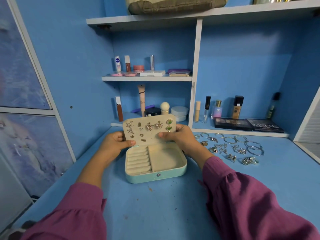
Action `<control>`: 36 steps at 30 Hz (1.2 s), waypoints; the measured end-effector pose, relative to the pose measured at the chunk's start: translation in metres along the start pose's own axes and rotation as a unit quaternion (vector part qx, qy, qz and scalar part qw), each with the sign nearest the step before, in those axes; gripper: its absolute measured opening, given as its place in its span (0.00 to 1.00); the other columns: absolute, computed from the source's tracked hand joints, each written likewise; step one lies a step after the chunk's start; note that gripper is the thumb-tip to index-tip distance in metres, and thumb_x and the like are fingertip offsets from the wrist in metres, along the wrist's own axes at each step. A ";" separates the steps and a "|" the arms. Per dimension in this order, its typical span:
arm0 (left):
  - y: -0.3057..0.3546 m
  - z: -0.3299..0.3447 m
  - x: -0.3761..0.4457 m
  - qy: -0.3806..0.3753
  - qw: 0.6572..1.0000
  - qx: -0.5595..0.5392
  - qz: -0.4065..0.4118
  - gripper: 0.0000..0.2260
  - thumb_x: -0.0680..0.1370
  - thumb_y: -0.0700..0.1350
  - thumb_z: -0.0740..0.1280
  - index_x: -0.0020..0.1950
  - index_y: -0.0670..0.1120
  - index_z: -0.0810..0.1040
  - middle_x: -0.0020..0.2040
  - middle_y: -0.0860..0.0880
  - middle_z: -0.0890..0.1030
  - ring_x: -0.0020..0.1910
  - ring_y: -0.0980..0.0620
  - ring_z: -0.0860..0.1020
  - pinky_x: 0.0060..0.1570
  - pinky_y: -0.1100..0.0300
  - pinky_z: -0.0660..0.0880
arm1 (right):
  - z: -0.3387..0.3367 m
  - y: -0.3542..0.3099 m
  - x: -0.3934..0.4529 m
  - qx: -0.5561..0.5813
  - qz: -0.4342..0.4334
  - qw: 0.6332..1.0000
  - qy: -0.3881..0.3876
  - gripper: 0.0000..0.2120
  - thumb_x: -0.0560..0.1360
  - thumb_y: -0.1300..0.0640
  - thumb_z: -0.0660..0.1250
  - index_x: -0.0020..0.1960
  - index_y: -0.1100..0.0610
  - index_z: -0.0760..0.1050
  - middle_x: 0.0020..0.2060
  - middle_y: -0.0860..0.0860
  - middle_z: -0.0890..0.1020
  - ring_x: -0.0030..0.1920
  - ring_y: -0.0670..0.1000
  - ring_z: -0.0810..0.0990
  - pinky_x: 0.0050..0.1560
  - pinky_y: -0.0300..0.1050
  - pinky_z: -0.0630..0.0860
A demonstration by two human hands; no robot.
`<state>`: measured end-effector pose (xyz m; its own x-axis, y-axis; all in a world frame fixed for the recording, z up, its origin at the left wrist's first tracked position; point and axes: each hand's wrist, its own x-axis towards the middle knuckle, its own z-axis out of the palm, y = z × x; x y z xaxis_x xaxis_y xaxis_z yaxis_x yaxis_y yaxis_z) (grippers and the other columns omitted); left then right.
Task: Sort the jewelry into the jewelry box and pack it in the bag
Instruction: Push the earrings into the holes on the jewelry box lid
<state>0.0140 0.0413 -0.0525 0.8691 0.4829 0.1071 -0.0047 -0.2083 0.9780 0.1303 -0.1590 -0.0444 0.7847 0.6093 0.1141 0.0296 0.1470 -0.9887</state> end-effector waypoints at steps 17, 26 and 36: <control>0.004 0.002 -0.005 -0.003 1.000 0.013 0.004 0.10 0.71 0.32 0.72 0.47 0.45 0.81 0.42 0.53 0.85 0.44 0.56 0.84 0.50 0.59 0.78 | -0.001 -0.001 -0.004 0.005 -0.018 1.000 -0.016 0.10 0.69 0.69 0.72 0.49 0.62 0.81 0.48 0.53 0.84 0.45 0.50 0.84 0.47 0.42 0.81; 0.006 0.000 -0.014 -0.035 0.999 0.007 -0.004 0.10 0.70 0.32 0.72 0.50 0.41 0.82 0.46 0.48 0.85 0.45 0.52 0.84 0.47 0.62 0.79 | -0.006 -0.002 -0.011 0.013 -0.008 0.999 -0.035 0.10 0.69 0.68 0.72 0.49 0.60 0.81 0.47 0.54 0.85 0.49 0.53 0.84 0.52 0.45 0.81; 0.011 0.001 -0.021 -0.019 1.000 0.000 0.012 0.09 0.71 0.32 0.71 0.50 0.40 0.79 0.45 0.46 0.85 0.42 0.53 0.82 0.43 0.63 0.77 | -0.014 0.000 -0.017 -0.015 -0.005 1.000 -0.018 0.10 0.71 0.64 0.72 0.52 0.57 0.80 0.49 0.52 0.85 0.48 0.50 0.84 0.48 0.42 0.80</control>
<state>-0.0035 0.0284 -0.0442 0.8870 0.4449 0.1232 -0.0255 -0.2194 0.9753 0.1256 -0.1804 -0.0477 0.7616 0.6355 0.1272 0.0562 0.1309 -0.9898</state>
